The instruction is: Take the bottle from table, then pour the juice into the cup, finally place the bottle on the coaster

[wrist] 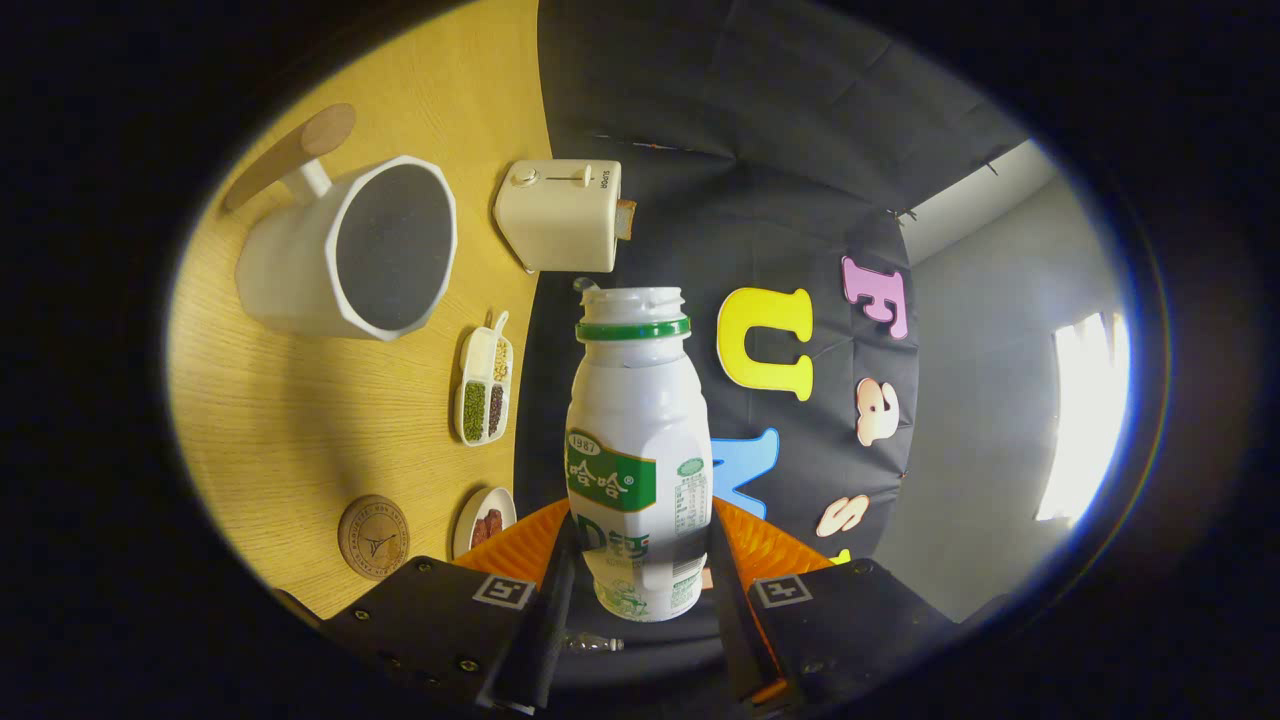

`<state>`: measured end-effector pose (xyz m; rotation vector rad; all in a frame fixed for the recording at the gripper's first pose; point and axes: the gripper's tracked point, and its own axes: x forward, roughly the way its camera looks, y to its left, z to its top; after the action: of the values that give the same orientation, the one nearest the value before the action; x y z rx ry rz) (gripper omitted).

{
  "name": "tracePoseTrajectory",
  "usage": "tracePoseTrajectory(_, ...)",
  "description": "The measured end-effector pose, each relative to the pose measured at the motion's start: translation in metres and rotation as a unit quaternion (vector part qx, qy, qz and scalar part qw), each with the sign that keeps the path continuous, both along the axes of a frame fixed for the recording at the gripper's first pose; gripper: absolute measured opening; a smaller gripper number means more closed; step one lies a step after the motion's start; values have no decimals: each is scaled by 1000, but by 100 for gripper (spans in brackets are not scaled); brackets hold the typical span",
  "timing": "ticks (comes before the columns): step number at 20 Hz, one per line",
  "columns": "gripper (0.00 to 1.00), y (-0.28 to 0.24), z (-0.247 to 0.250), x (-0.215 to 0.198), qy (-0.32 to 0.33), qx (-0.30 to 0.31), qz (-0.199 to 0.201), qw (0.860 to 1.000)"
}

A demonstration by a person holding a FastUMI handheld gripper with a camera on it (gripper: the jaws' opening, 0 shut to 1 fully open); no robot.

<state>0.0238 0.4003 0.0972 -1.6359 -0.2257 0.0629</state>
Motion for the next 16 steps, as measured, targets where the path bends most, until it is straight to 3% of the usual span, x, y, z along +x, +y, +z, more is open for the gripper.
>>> tracePoseTrajectory(16, 65, 6, 9, 1, -12, -14, 4, 1000)
